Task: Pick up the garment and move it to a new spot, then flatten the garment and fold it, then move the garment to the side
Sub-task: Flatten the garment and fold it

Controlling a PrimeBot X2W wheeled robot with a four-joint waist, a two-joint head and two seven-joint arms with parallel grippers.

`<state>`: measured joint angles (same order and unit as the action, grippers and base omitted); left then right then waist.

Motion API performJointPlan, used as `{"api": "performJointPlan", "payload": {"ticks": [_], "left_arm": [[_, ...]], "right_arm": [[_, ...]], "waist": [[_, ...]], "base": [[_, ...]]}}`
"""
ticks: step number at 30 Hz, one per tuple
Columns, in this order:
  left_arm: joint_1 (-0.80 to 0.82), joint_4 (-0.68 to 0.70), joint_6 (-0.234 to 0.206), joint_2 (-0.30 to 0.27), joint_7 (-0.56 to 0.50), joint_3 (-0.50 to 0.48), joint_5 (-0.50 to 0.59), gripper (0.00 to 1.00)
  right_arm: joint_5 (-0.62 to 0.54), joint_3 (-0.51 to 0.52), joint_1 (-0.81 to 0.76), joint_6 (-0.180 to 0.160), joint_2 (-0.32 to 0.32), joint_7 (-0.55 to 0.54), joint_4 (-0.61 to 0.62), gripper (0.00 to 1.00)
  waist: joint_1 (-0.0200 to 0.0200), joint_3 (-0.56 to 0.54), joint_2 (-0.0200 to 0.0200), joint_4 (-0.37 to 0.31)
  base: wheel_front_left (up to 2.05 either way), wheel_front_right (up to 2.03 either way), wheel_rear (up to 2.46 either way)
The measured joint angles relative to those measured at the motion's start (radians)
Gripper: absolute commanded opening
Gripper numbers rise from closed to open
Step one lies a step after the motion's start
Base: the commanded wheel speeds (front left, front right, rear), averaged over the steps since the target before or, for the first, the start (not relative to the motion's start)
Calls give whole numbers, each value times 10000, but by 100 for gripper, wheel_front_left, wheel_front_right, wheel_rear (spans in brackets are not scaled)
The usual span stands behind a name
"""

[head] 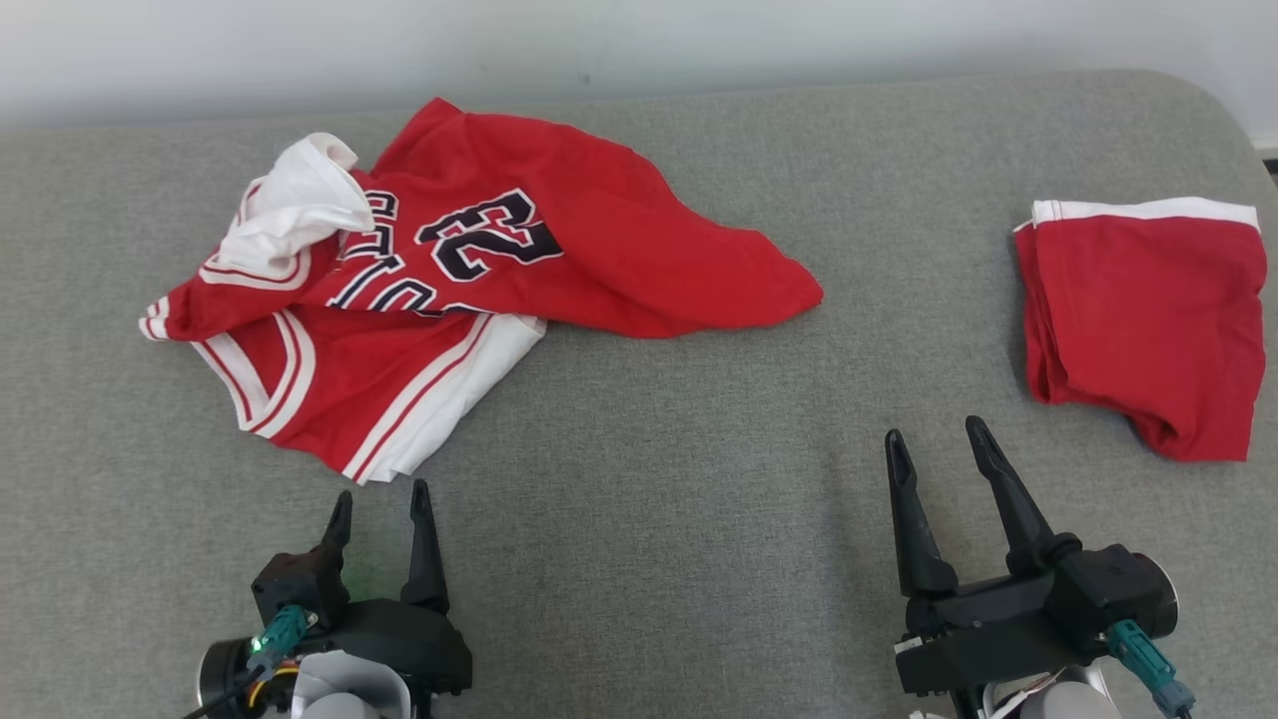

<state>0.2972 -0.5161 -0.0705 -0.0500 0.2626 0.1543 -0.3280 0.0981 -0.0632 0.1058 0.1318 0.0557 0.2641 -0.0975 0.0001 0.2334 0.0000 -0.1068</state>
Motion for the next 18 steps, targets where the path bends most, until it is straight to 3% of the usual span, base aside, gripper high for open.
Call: {"api": "performJointPlan", "payload": {"ticks": [5,18], "left_arm": [[178,-610,105,-10,4,184,-483,100],[503,-456,516,-10,40,732,-1166,100]], "right_arm": [[48,-8,166,2,-4,0,-10,100],[56,-65,455,2,-4,0,-61,100]], "waist": [[0,239,0,-132],[0,604,0,-61]], "base": [[0,0,0],[0,0,0]]}}
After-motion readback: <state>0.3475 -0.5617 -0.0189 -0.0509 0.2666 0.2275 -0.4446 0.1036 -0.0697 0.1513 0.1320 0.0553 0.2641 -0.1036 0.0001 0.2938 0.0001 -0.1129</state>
